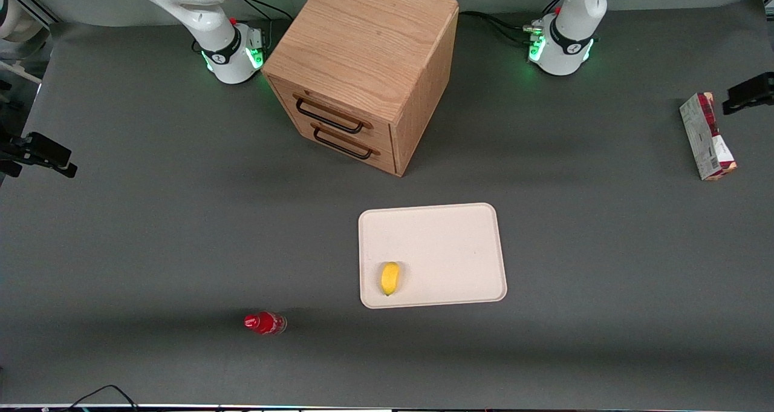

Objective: Place red cookie box on tray

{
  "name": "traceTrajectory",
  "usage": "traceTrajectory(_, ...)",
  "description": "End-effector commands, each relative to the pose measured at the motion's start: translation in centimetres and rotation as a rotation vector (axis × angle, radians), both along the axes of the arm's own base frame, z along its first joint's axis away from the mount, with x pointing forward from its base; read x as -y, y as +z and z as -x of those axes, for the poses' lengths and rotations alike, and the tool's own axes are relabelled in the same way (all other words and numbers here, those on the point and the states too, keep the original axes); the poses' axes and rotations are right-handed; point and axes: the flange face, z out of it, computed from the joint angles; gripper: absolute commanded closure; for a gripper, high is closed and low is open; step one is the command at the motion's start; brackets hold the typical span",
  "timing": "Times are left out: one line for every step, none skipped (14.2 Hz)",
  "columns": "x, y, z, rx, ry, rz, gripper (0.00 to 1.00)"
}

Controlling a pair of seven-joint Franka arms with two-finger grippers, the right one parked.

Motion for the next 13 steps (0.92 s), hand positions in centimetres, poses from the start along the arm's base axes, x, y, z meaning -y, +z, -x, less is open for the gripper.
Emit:
traceTrajectory(-6.3,-3.7,1.2,-0.076,0.026,-0.022,0.0)
traceTrajectory(-8.9,-5.7,1.7,-0.089,0.035,-0.022,0.0)
traceTrajectory(-11.1,-8.1,2.3,-0.103,0.037,-0.011,0.0)
traceTrajectory(-13.0,-10.6,3.0,-0.117,0.041,-0.002,0.0)
traceTrajectory(-15.1,-13.3,4.0,-0.126,0.051,0.008,0.0)
traceTrajectory(-16.9,-16.1,5.1,-0.13,0.049,0.018,0.0)
traceTrajectory(-18.8,-18.6,6.3,-0.128,0.027,0.02,0.0)
traceTrajectory(-20.9,-21.3,7.7,-0.122,0.011,0.026,0.0)
traceTrajectory(-22.2,-23.7,8.9,-0.11,0.006,0.029,0.0)
traceTrajectory(-23.0,-26.1,10.1,-0.103,-0.005,0.034,0.0)
traceTrajectory(-23.8,-28.3,11.5,-0.085,-0.006,0.034,0.0)
traceTrajectory(-24.5,-30.3,12.7,-0.07,-0.003,0.029,0.0)
traceTrajectory(-24.6,-32.3,13.5,-0.061,-0.005,0.022,0.0)
